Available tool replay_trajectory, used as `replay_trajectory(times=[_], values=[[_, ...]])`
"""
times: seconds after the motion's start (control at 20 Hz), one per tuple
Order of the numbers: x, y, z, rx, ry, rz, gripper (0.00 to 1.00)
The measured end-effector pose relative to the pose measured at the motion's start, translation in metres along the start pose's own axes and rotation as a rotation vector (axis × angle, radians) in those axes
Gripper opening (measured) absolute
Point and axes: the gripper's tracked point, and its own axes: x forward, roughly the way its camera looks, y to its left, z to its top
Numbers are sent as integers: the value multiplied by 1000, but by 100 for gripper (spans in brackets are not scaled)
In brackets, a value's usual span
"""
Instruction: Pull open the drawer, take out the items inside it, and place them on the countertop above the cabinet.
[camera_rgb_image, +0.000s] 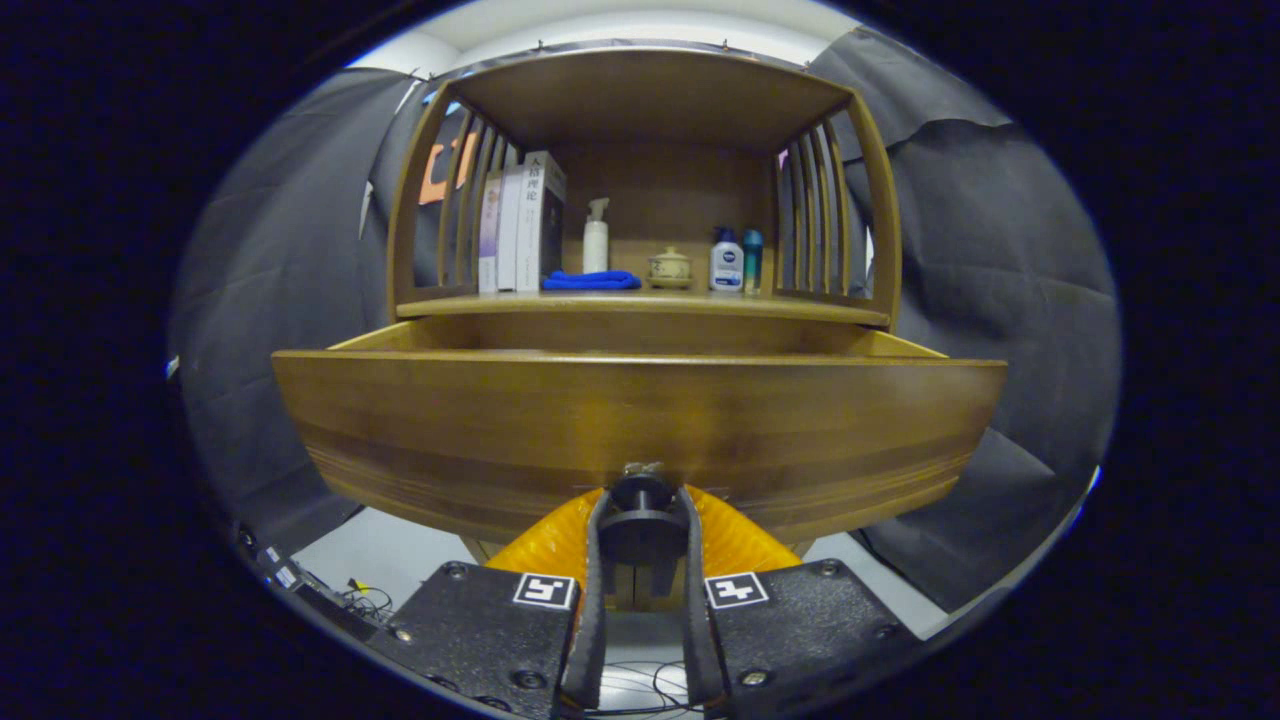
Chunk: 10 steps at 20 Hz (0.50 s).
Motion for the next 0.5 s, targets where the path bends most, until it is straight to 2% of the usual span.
replay_trajectory(times=[0.5], values=[[2,-1,0,14,25,3,34]])
